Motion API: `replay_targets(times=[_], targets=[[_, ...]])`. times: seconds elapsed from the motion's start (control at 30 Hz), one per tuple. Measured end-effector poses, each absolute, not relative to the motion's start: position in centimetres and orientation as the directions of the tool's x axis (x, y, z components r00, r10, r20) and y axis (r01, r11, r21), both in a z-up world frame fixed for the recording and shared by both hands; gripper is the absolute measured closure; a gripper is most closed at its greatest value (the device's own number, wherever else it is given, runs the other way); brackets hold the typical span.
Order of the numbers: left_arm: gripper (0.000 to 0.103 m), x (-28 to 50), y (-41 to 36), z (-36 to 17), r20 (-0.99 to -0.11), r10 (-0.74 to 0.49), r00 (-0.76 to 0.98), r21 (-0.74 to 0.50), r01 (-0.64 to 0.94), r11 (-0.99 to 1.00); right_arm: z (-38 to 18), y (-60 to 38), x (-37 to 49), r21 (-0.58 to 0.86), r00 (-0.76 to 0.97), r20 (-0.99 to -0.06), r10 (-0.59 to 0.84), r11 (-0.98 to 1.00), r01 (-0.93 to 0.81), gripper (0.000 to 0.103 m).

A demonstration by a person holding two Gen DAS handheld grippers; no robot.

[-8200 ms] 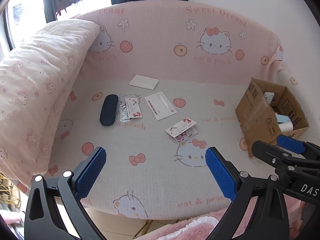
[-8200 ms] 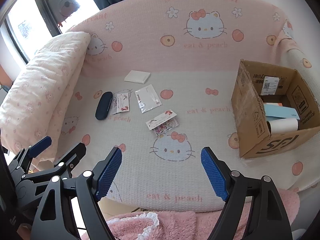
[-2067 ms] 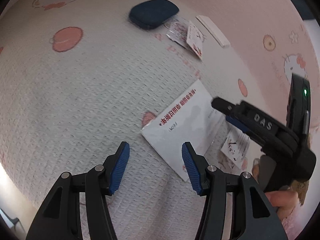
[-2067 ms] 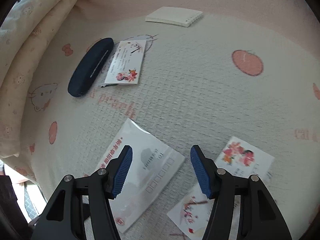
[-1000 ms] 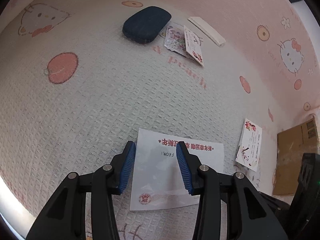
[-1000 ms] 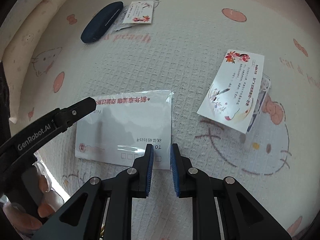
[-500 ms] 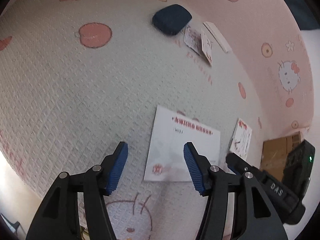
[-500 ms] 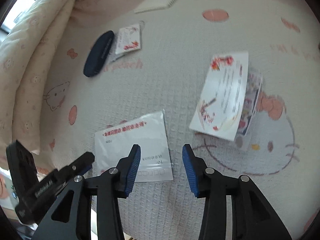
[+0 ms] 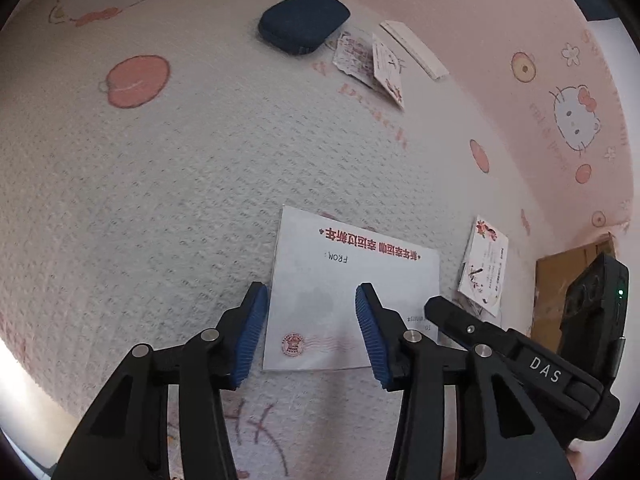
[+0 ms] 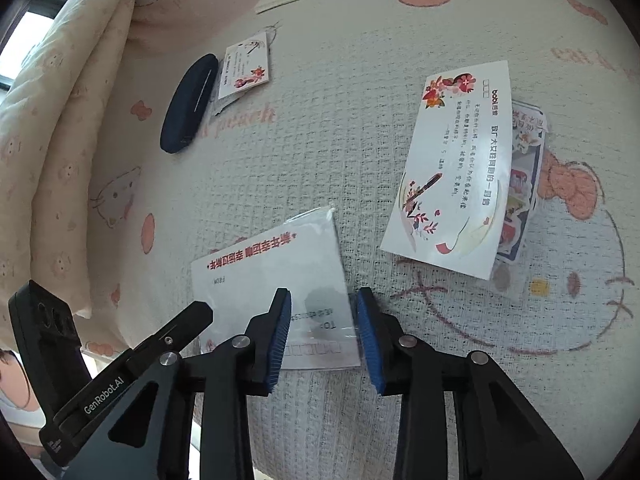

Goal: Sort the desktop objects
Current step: 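Lift the envelope with the right gripper and carry it toward the cardboard box, then lower the envelope into the cardboard box and open the right gripper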

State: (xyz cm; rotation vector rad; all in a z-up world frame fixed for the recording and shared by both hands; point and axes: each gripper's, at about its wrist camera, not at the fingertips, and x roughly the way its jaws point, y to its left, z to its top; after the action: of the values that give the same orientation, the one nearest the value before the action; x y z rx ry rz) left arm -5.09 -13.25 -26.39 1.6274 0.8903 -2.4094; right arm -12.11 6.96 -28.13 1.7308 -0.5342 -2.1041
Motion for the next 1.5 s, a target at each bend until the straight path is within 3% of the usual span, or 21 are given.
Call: replay_targets(times=[0.07,0.2,0.4,0.9,1.03,1.27,1.5], targets=[[0.056,-5.1,-13.0,-26.3,-0.885,0.214,-0.414,-0.387,0.394,-0.834,-28.2,7.2,-12.2,0.514,-0.179,-0.842,-0.510,-0.857,0.024,0.073],[0.069,-5.2,-12.6,-26.2,-0.906,0.167,-0.389,-0.330,0.401,-0.855,-28.5,7.7,-12.3,0.514,-0.176,-0.845,-0.505,-0.858,-0.005,0.086],[0.085,-4.6,-13.6,-26.2,-0.907,0.180,-0.380,-0.350,0.444,-0.825,-27.8,7.4,-12.3,0.470,-0.158,-0.869,-0.468,-0.882,0.031,0.089],[0.085,-5.9,-9.2,-18.5,-0.825,0.211,-0.525,-0.409,0.295,-0.864,-19.0,11.8,-10.4,0.448,-0.370,-0.824,-0.429,-0.893,0.037,0.089],[0.085,-7.4,-6.3,-16.0,-0.799,0.237,-0.553,-0.414,0.221,-0.883,-16.3,14.5,-9.5,0.438,-0.440,-0.808,-0.392,-0.899,-0.003,0.089],[0.085,-9.8,0.1,-12.4,-0.762,0.294,-0.578,-0.417,0.090,-0.904,-13.5,22.0,-8.3,0.540,-0.552,-0.734,-0.396,-0.833,-0.119,0.089],[0.085,-11.7,6.4,-8.9,-0.734,0.338,-0.590,-0.419,0.001,-0.908,-9.5,26.7,-8.8,0.472,-0.617,-0.731,-0.291,-0.869,-0.150,0.089]])
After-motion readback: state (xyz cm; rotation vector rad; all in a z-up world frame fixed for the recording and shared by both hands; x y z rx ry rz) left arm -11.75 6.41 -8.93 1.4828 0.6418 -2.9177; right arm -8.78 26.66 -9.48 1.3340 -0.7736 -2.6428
